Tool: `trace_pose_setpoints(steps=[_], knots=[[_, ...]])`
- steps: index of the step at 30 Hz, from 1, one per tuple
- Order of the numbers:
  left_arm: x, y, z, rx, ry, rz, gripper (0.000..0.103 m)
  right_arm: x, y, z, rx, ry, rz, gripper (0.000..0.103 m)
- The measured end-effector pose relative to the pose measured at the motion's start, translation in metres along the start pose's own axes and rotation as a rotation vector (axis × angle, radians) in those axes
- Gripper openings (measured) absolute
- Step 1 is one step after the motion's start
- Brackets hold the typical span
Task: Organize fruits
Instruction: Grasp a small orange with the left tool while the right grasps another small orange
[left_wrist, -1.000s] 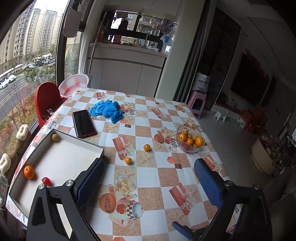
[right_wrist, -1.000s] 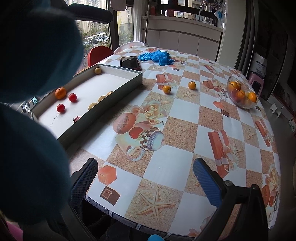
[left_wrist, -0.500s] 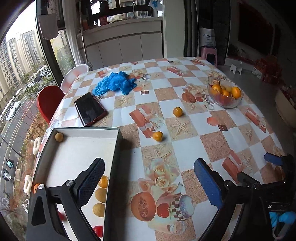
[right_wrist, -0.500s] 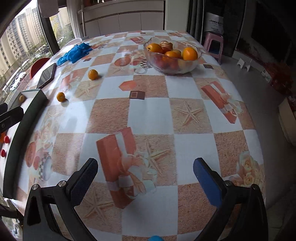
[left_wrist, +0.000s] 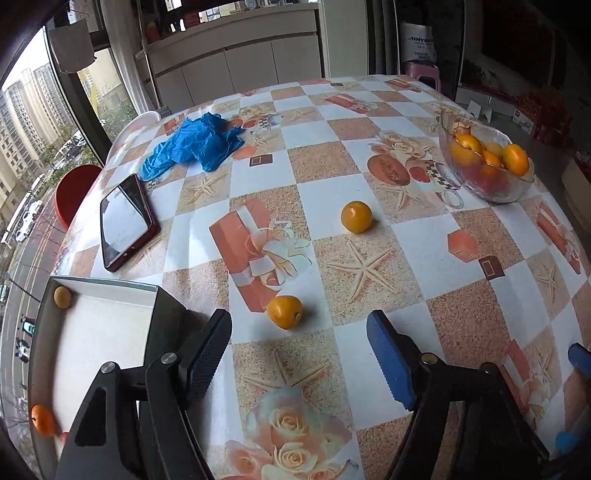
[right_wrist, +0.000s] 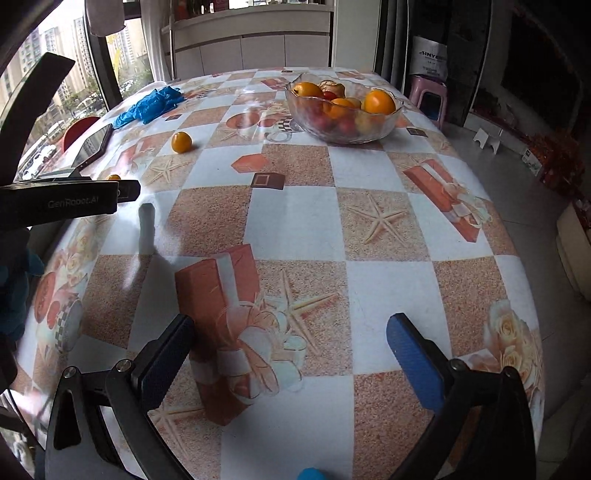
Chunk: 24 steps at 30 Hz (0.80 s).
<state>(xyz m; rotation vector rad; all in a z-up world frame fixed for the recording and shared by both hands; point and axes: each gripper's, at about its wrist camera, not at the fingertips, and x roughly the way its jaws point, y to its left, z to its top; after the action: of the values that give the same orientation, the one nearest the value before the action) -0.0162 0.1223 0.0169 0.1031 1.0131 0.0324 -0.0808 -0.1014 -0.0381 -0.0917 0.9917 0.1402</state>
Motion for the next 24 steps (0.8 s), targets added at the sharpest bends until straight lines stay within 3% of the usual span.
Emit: trace_pose_setpoints(steps=[5, 7, 9, 17, 24], knots=[[0.007, 0.005, -0.001, -0.033, -0.011, -0.065, 0.056, 0.008, 0.003, 0.016, 0.006, 0.065, 0.002, 0.103], [0.005, 0.002, -0.001, -0.016, -0.021, -0.078, 0.031, 0.013, 0.008, 0.024, -0.009, 0.077, 0.016, 0.103], [0.004, 0.001, -0.002, -0.009, -0.028, -0.097, 0.020, 0.017, 0.013, 0.033, -0.011, 0.082, 0.049, 0.103], [-0.013, 0.017, -0.033, -0.066, -0.041, -0.150, 0.020, 0.048, 0.043, 0.083, -0.016, 0.070, 0.097, 0.101], [-0.027, 0.029, -0.058, -0.114, -0.050, -0.181, 0.020, 0.078, 0.089, 0.127, -0.077, 0.016, 0.083, 0.094]])
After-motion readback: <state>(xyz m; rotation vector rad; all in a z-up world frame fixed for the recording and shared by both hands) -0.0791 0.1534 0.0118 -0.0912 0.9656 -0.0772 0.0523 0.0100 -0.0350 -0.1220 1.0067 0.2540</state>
